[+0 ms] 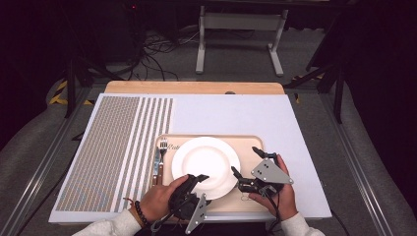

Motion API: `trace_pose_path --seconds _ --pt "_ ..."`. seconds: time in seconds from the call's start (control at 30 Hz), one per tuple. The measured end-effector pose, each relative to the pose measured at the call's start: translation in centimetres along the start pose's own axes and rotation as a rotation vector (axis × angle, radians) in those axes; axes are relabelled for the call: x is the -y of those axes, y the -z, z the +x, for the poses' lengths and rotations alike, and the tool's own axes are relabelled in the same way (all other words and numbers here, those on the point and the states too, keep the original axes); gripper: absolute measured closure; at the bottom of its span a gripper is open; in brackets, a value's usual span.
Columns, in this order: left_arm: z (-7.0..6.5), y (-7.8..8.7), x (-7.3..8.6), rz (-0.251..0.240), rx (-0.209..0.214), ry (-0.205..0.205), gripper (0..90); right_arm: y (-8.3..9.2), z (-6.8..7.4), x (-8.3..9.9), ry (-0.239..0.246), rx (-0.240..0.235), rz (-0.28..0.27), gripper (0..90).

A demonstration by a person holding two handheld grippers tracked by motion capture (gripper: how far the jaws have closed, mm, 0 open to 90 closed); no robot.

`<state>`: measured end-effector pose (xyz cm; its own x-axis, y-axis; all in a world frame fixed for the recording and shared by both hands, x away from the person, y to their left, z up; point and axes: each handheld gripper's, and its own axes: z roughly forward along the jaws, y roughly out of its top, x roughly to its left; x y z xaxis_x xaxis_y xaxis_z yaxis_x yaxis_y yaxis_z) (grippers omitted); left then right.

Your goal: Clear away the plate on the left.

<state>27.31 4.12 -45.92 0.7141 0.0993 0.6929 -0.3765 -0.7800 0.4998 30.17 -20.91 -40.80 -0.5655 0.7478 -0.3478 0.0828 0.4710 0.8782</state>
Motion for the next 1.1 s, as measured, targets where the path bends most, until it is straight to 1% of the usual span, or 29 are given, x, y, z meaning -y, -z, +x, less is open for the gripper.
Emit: trace_pose_path --seconds 0.03,0.07,0.13,0.17,0.27,0.4,0.43,0.5,0.6,0.63,0.67,0.7,0.77,0.8,0.83,0.87,0.9,1.0,1.03,1.07,1.1 --pt "0.0 0.0 0.0 0.000 0.000 0.002 20.6 0.0 -0.1 0.0 0.000 0.000 0.001 15.4" --pt "0.2 0.0 0.1 -0.010 0.005 0.008 19.9 -0.1 -0.1 0.0 -0.001 0.000 0.001 15.4" --pt "0.4 0.1 0.3 -0.009 0.005 0.033 18.1 -0.2 -0.2 0.1 -0.006 -0.003 0.003 15.3" --pt "0.5 0.1 0.3 -0.024 0.010 0.048 17.5 -0.2 -0.1 0.1 -0.003 -0.004 0.006 15.3" --pt "0.7 0.3 0.4 -0.046 0.015 0.073 17.3 -0.2 0.0 0.1 0.000 -0.008 0.004 15.3" --pt "0.7 0.6 0.4 -0.057 0.015 0.074 16.7 -0.1 0.0 0.0 0.002 -0.009 -0.001 15.3" --pt "0.8 0.8 0.4 -0.063 0.022 0.081 16.7 -0.1 0.0 0.0 0.002 -0.009 -0.001 15.3" --pt "0.8 1.0 0.3 -0.069 0.016 0.082 16.7 -0.1 0.1 0.0 -0.001 -0.010 -0.003 15.3" --pt "1.0 1.3 0.1 -0.080 0.018 0.088 16.4 -0.1 0.2 -0.1 0.004 -0.014 -0.003 15.3" --pt "1.0 1.4 0.1 -0.080 0.016 0.082 16.4 -0.1 0.3 -0.1 0.008 -0.016 -0.003 15.2" --pt "1.0 1.6 0.1 -0.081 0.018 0.094 16.3 -0.2 0.3 -0.2 0.009 -0.016 -0.003 15.2" --pt "1.1 1.6 0.0 -0.087 0.013 0.083 16.1 -0.2 0.4 -0.1 0.009 -0.019 -0.003 15.2" --pt "1.2 1.8 -0.1 -0.094 0.013 0.091 16.0 -0.2 0.4 -0.1 0.010 -0.024 0.002 15.1" --pt "1.3 1.9 -0.1 -0.096 0.006 0.088 16.1 -0.3 0.4 -0.1 0.009 -0.025 0.002 15.1" --pt "1.4 1.9 -0.2 -0.106 0.014 0.097 16.0 -0.2 0.5 -0.1 0.011 -0.028 0.001 15.1" --pt "1.4 1.9 -0.2 -0.106 0.014 0.097 16.0 -0.2 0.5 -0.1 0.011 -0.028 0.001 15.1" --pt "1.4 2.1 -0.2 -0.114 0.021 0.123 16.0 -0.3 0.6 -0.1 0.014 -0.030 0.003 15.1" --pt "1.7 2.3 -0.2 -0.123 0.016 0.120 16.0 -0.3 0.7 -0.1 0.015 -0.032 0.004 15.1" --pt "1.9 2.4 -0.2 -0.137 0.022 0.132 16.0 -0.3 0.7 -0.1 0.014 -0.033 0.005 15.1" --pt "2.1 2.6 -0.1 -0.138 0.017 0.143 16.0 -0.3 0.7 -0.1 0.015 -0.035 0.006 15.1" --pt "2.2 2.7 -0.1 -0.139 0.008 0.144 16.0 -0.4 0.7 -0.1 0.015 -0.037 0.006 15.1"
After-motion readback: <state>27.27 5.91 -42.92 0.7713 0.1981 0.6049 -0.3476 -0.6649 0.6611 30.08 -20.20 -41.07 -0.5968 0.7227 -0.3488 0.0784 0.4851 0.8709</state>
